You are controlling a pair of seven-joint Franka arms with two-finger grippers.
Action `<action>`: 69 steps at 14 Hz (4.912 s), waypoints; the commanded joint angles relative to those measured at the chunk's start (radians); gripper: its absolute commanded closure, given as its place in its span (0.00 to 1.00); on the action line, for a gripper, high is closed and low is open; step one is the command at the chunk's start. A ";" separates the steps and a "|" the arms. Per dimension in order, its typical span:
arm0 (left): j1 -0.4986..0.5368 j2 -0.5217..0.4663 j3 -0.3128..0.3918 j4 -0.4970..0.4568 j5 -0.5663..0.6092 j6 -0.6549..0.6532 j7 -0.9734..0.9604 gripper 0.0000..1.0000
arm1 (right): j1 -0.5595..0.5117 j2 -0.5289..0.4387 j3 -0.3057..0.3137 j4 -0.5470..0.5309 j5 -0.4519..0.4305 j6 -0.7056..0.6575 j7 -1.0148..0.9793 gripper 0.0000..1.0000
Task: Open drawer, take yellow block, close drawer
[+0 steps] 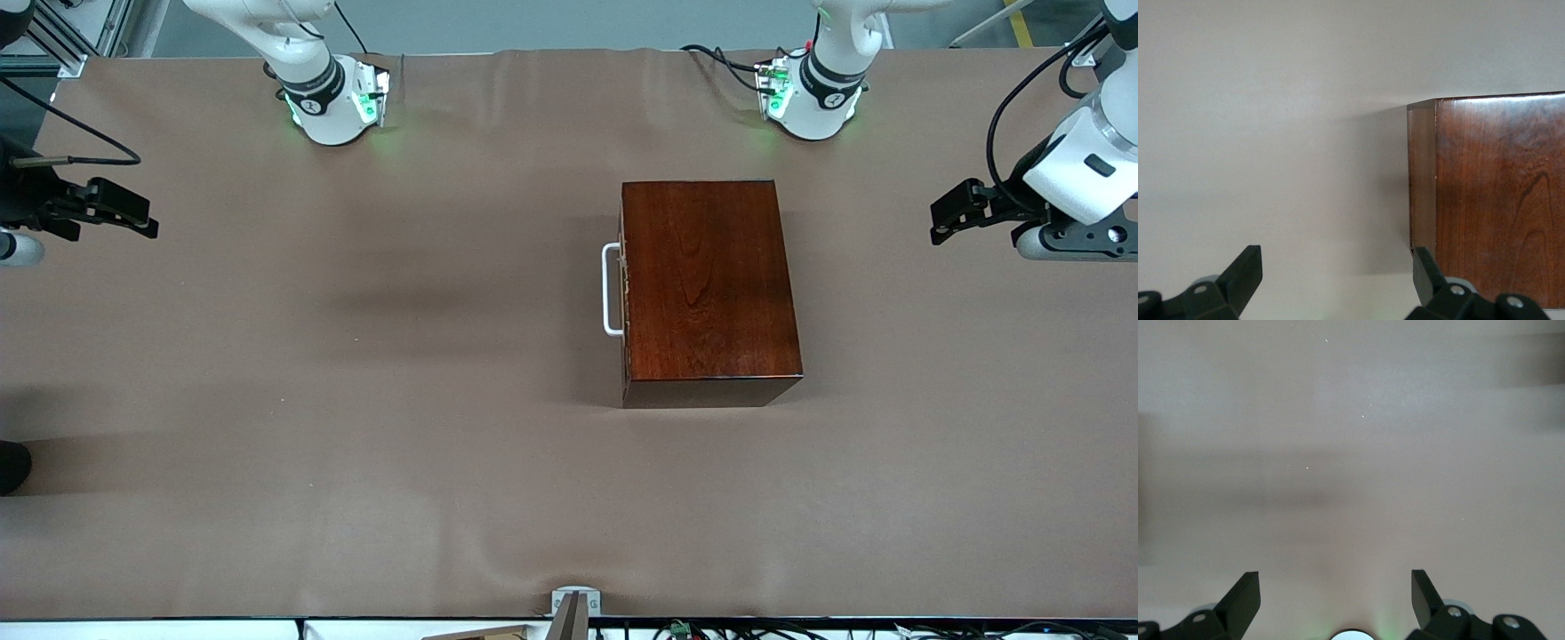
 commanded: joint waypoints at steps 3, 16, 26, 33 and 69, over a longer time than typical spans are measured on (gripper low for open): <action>0.001 -0.008 -0.006 0.002 -0.002 0.010 -0.012 0.00 | 0.003 0.007 0.000 0.016 0.007 -0.002 0.002 0.00; -0.005 0.008 -0.012 0.005 -0.003 0.023 -0.026 0.00 | 0.000 0.007 0.000 0.016 0.007 -0.002 0.002 0.00; -0.207 0.156 -0.174 0.185 -0.013 0.031 -0.359 0.00 | 0.000 0.008 0.002 0.016 0.007 -0.003 0.002 0.00; -0.557 0.365 -0.155 0.337 -0.002 0.032 -0.676 0.00 | 0.003 0.008 0.000 0.016 0.007 -0.002 0.002 0.00; -0.802 0.776 -0.055 0.350 0.300 0.204 -0.880 0.00 | 0.147 0.045 0.004 0.016 0.008 0.005 0.407 0.00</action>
